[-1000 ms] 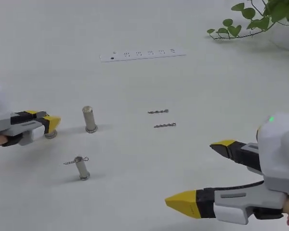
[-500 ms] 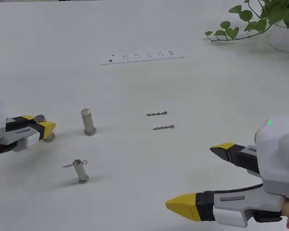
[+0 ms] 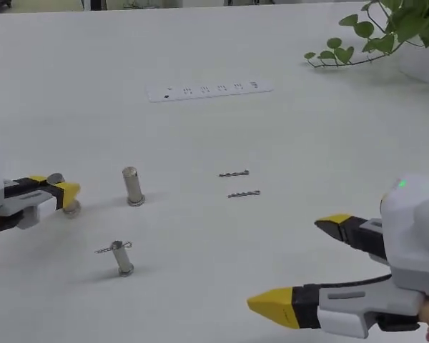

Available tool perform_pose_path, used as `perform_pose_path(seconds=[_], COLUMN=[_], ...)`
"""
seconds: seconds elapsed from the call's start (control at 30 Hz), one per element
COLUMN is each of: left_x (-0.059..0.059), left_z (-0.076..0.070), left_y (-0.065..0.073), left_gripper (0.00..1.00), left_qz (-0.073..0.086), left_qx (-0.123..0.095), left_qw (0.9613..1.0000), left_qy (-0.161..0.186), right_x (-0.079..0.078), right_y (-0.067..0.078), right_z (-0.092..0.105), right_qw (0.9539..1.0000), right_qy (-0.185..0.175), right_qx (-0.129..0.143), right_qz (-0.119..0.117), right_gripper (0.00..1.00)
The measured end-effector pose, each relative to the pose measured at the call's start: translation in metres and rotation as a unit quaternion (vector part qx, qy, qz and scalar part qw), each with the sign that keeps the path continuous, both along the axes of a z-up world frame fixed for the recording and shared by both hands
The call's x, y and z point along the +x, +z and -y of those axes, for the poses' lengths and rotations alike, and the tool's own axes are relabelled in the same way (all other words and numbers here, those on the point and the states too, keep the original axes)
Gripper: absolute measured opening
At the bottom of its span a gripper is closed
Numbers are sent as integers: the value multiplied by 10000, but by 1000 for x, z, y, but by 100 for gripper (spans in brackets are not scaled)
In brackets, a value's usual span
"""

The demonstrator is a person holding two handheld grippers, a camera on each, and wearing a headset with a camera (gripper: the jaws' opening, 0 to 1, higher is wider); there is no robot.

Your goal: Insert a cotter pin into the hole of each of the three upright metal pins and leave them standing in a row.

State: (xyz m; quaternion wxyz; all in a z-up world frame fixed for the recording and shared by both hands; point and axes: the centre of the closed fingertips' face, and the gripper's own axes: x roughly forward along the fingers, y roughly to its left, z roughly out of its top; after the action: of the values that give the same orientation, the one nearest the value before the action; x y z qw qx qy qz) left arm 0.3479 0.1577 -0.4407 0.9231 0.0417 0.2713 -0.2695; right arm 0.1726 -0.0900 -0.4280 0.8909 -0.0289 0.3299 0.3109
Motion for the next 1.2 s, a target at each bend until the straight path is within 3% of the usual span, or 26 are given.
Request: perform_pose_path(seconds=[0.2, 0.37, 0.47, 0.5, 0.7, 0.8, 1.03, 1.2], left_x=[-2, -9, -11, -13, -25, -30, -45, -55], left_z=[-8, -3, 2, 5, 23, 35, 60, 73], left_y=[17, 35, 43, 51, 75, 87, 101, 103], left_gripper=[9, 9, 9, 9, 9, 9, 9, 9], left_qz=[97, 233, 198, 302, 507, 612, 756, 769], left_qx=[-87, -17, -165, -165, -120, -220, -214, -214], left_qw=[9998, 9997, 9996, 9994, 9984, 9973, 9947, 9934], left_qy=[174, 75, 98, 48, -236, -350, -657, -829], right_x=[0, 0, -1, -1, -1, -1, -3, -4], right_y=[4, 6, 7, 8, 11, 11, 13, 13], right_z=[-1, -4, -6, -7, -5, -5, -7, -7], right_qw=[10000, 9999, 9998, 9998, 9997, 9996, 9995, 9995], right_qy=[-5, 28, 64, 85, 97, 103, 135, 143], right_qx=[51, 107, 125, 129, 153, 166, 182, 183], right_qz=[62, 110, 126, 133, 187, 199, 229, 236], right_gripper=[91, 91, 91, 91, 91, 91, 90, 90])
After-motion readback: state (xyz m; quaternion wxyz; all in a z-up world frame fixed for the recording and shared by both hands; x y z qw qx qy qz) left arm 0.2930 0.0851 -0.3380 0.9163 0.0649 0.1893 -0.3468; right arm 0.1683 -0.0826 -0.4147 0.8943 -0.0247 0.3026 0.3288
